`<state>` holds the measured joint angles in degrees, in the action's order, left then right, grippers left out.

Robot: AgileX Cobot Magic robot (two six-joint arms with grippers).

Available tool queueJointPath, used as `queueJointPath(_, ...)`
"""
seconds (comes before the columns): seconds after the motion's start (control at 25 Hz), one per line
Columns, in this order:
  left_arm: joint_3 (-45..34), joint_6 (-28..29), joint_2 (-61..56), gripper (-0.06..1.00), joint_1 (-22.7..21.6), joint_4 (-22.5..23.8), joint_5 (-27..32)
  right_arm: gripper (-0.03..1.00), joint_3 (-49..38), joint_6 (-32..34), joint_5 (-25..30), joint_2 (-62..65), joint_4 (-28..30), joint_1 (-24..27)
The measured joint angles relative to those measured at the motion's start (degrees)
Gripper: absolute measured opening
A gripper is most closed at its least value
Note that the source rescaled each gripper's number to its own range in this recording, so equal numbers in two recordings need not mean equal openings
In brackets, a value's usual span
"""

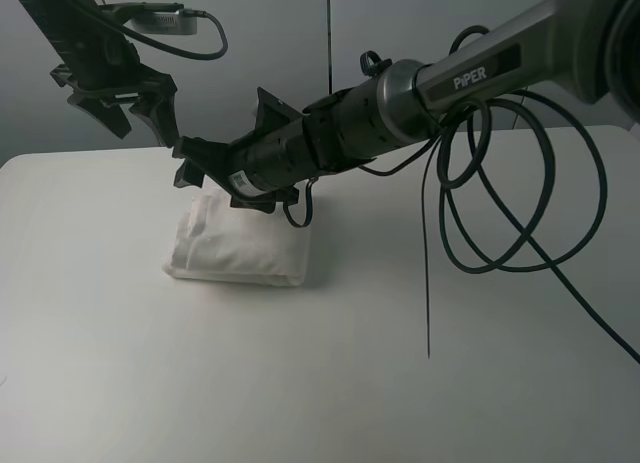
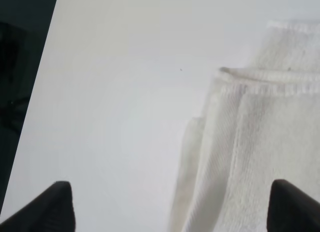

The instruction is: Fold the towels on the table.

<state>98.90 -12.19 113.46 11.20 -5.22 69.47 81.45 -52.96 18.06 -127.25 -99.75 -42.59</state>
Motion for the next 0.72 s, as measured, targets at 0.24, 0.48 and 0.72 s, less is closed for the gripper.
queueJointPath(0.24, 0.0, 0.0, -1.3, 0.96, 0.0, 0.6, 0.1, 0.99, 0.0, 1.5, -0.1, 1.4, 11.4, 0.0)
queueJointPath(0.48, -2.3, 0.0, -8.5, 0.96, -0.4, 3.7, 0.2, 1.0, 0.0, 9.1, 3.7, 9.9, 34.0, 3.5)
queueJointPath(0.72, -9.1, 1.1, -19.9, 0.96, -4.0, 4.1, 0.2, 1.0, 0.0, 26.6, 10.2, 22.0, 65.2, 7.7)
